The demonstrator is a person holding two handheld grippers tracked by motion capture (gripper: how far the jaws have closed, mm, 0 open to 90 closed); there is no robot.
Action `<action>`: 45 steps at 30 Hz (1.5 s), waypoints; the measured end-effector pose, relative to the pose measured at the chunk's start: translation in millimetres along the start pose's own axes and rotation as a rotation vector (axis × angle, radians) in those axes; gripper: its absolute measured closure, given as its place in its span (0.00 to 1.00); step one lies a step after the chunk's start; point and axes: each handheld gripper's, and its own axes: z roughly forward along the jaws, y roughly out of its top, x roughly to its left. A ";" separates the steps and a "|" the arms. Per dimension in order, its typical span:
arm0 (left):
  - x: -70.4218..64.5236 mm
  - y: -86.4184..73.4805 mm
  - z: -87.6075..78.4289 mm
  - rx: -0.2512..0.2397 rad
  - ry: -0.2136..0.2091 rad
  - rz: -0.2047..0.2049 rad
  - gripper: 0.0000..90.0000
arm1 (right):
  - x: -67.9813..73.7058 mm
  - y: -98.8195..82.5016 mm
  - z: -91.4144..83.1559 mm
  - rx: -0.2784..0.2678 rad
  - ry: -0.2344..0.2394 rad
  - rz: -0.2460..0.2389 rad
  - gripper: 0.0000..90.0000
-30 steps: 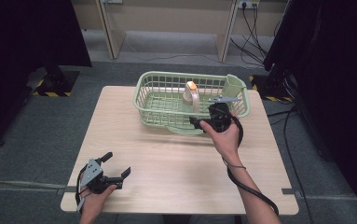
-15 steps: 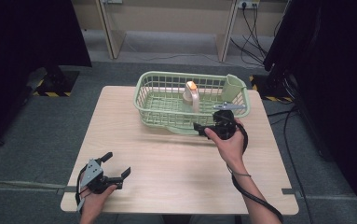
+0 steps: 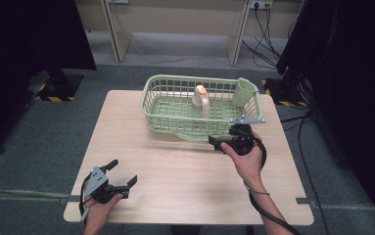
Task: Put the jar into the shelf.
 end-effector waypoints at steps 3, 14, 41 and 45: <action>0.0 0.0 0.0 0.000 0.001 0.000 0.02 | -0.4 -6.1 -3.1 -0.003 -0.001 -0.002 0.09; 0.0 0.1 0.1 0.001 0.002 0.000 0.02 | -4.0 -29.4 -13.3 0.007 -0.008 0.002 0.09; 0.1 0.0 0.0 0.000 0.003 -0.002 0.02 | -20.0 -66.9 -36.4 -0.011 -0.042 0.050 0.09; 0.1 0.0 0.0 0.000 0.004 -0.002 0.02 | -23.6 -72.6 -38.9 -0.016 -0.050 0.059 0.09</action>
